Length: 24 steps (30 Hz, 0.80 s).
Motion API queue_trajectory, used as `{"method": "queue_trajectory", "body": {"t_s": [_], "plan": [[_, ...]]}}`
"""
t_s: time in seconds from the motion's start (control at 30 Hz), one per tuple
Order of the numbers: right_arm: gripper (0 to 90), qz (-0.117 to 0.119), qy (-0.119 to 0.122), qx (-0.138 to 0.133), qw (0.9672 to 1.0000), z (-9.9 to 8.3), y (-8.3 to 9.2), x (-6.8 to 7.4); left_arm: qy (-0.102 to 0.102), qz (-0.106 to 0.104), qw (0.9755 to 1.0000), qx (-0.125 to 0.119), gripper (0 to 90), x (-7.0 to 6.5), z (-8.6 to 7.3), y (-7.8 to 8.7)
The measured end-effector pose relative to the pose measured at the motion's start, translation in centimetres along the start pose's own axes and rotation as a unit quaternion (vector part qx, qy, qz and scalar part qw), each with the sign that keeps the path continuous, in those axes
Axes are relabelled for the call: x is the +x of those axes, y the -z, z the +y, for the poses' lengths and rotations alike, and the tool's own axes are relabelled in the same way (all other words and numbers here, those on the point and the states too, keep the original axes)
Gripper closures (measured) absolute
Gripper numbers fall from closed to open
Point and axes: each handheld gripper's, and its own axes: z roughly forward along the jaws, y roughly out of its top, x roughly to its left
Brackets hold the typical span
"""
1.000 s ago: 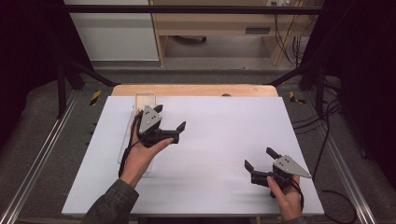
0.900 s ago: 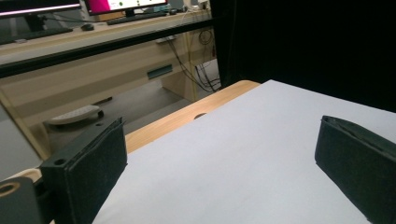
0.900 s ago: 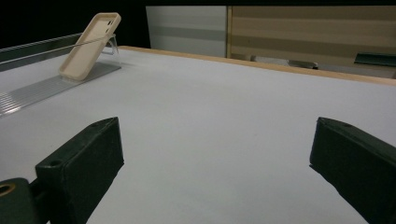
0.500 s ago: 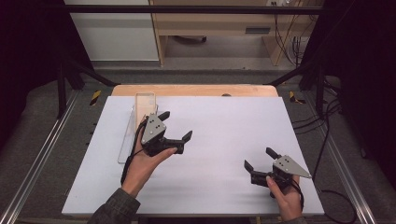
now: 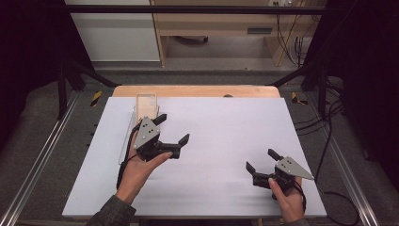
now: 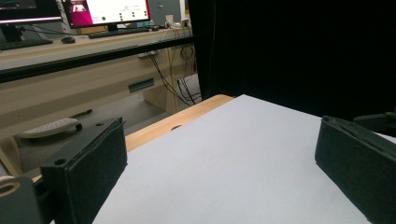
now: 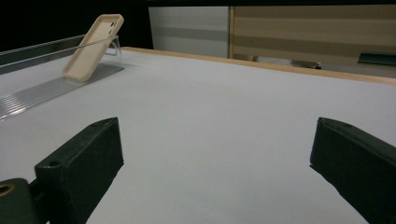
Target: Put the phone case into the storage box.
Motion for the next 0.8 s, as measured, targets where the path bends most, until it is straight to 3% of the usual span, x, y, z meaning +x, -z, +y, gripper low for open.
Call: {"method": "queue_trajectory", "body": {"t_s": [0.8], "plan": [[2.3,-0.001,0.003,0.004,1.0000,-0.1,-0.1,0.0,0.012,0.013,0.9991,-0.038,2.0,1.3,0.7,3.6]]}}
